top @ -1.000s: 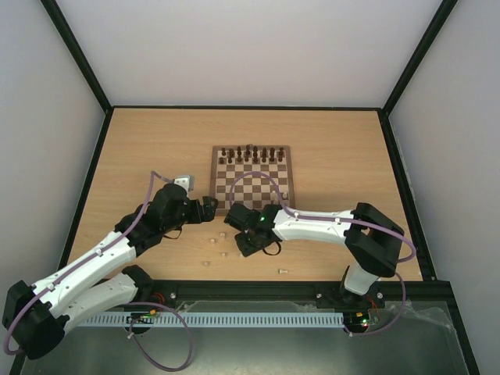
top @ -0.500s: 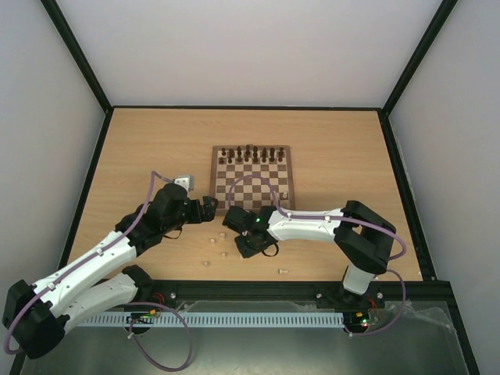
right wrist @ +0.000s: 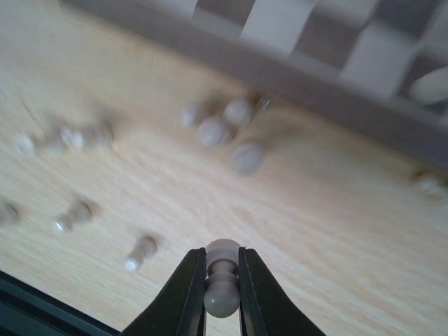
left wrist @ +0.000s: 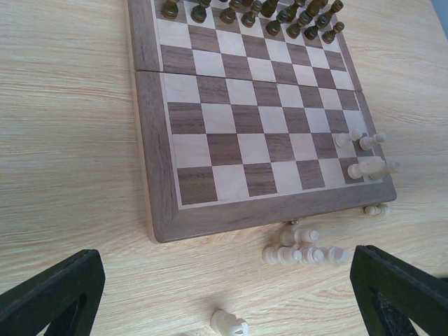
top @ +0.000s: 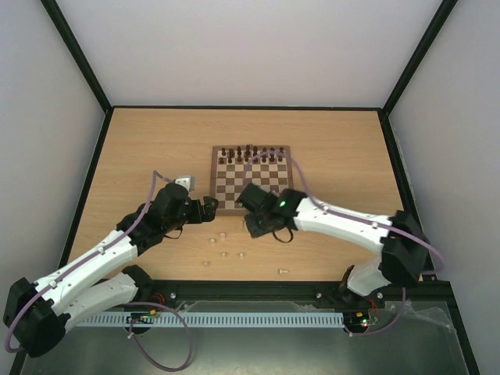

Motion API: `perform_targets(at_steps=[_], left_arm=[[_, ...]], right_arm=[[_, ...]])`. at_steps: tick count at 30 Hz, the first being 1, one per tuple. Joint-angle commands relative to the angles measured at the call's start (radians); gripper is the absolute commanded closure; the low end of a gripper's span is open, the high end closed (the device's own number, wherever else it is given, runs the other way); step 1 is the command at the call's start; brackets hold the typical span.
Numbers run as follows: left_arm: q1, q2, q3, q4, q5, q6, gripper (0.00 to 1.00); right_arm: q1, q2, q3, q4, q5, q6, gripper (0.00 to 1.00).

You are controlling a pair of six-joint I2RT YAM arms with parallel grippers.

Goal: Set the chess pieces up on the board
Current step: Pick up the chess piece at the center of the board, then place the chess piece on the chessboard.

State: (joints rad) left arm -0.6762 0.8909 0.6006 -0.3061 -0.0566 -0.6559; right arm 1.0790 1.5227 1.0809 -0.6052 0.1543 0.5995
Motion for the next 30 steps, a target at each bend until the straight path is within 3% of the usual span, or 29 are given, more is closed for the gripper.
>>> perform_targets(at_steps=[1, 5, 10, 20, 30], left_arm=[[-0.005, 0.015, 0.004, 0.005, -0.015, 0.015, 0.01], [-0.005, 0.034, 0.009, 0.014, -0.011, 0.02, 0.01], [-0.004, 0.049, 0.01, 0.019, -0.01, 0.022, 0.01], [-0.002, 0.049, 0.011, 0.019, -0.011, 0.022, 0.01], [0.0, 0.046, 0.0, 0.024, -0.009, 0.022, 0.01]], right_arm=[[-0.13, -0.09, 0.11, -0.156, 0.075, -0.081, 0.88], [-0.278, -0.048, 0.205, -0.174, 0.07, -0.167, 0.87], [-0.36, 0.08, 0.306, -0.164, 0.037, -0.231, 0.87], [-0.39, 0.307, 0.426, -0.159, 0.009, -0.277, 0.86], [-0.39, 0.375, 0.4, -0.133, -0.01, -0.275, 0.85]])
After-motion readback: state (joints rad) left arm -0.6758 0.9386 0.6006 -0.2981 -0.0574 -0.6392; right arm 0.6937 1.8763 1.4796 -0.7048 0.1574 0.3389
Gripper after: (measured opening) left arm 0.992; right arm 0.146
